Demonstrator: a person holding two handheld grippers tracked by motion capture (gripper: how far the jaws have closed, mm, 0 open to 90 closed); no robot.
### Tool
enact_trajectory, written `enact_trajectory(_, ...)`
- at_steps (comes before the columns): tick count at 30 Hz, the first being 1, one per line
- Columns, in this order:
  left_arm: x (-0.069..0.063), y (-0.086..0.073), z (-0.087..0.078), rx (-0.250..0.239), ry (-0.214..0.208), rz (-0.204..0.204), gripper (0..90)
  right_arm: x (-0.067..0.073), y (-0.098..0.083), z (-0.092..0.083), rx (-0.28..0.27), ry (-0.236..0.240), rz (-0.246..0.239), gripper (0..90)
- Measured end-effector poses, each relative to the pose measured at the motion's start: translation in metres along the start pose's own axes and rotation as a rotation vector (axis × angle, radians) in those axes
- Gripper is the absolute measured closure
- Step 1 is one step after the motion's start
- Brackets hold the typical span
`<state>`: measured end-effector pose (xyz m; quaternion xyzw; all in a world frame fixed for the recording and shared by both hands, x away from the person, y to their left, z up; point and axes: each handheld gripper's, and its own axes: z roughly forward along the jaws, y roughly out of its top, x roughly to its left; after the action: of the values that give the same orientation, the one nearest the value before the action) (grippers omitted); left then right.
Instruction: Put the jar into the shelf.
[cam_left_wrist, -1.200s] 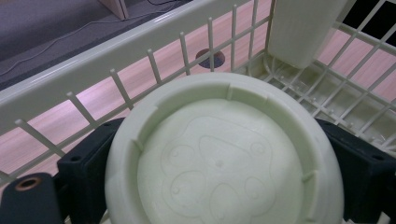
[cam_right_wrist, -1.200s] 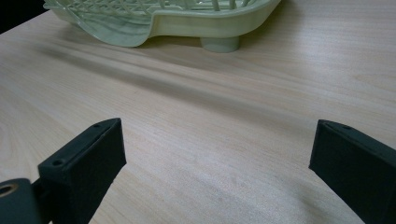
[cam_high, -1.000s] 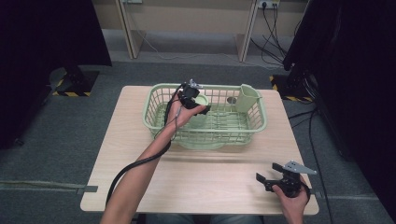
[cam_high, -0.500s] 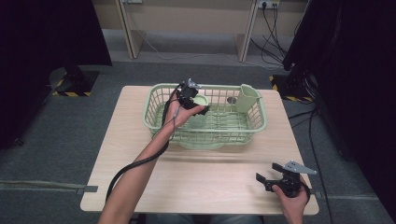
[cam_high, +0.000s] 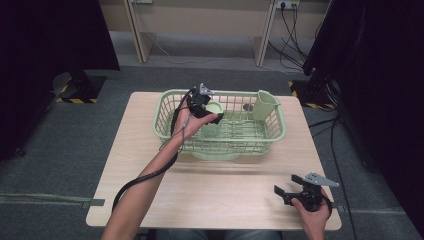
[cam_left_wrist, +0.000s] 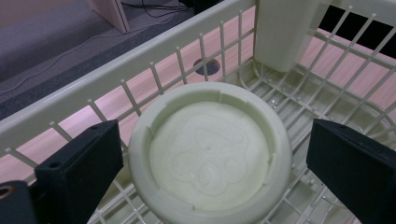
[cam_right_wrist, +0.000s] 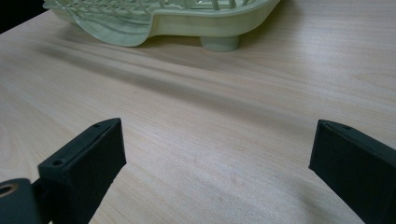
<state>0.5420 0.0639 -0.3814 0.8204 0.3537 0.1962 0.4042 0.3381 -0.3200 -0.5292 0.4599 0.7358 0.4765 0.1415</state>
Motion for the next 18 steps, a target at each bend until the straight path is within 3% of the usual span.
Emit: enact_trajectory(18, -0.009, -0.003, -0.023, -0.045, 0.001, 0.034, 3.7, 0.0, 0.0, 0.0, -0.002, 0.0, 0.001, 3.7)
